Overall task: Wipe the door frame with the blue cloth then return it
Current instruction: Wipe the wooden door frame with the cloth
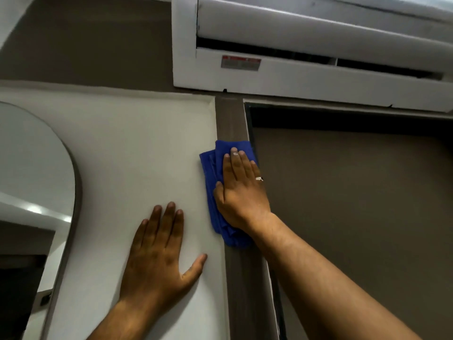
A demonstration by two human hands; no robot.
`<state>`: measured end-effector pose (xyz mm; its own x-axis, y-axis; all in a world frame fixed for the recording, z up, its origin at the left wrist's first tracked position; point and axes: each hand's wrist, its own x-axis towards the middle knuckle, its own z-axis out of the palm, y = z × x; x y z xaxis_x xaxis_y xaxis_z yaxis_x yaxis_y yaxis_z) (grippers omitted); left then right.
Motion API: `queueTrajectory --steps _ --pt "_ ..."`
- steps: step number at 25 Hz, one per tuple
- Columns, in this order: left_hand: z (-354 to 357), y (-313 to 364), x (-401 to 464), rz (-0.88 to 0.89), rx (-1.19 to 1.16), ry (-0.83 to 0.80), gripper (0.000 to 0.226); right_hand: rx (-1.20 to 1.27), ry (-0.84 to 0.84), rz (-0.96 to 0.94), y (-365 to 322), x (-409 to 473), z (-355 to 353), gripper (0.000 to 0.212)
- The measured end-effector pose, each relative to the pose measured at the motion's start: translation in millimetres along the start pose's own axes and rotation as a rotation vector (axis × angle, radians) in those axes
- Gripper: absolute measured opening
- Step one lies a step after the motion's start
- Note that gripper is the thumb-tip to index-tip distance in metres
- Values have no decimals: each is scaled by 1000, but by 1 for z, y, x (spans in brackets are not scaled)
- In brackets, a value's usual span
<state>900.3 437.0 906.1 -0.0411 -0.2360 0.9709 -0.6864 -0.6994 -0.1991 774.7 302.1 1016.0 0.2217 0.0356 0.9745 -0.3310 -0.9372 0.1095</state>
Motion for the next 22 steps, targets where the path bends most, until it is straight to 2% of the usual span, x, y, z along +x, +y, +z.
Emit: queueTrajectory --steps 8,13,17,22 --pt "-8 -5 19 16 -4 1 100 9 7 -64 1 -37 11 68" --pt "-5 -5 21 18 3 5 99 5 70 -27 6 19 0 65" --pt "-6 -5 20 3 13 -9 100 -13 54 32 4 56 -6 63" --pt "-5 -4 15 -21 6 -10 99 13 118 -66 4 1 7 66"
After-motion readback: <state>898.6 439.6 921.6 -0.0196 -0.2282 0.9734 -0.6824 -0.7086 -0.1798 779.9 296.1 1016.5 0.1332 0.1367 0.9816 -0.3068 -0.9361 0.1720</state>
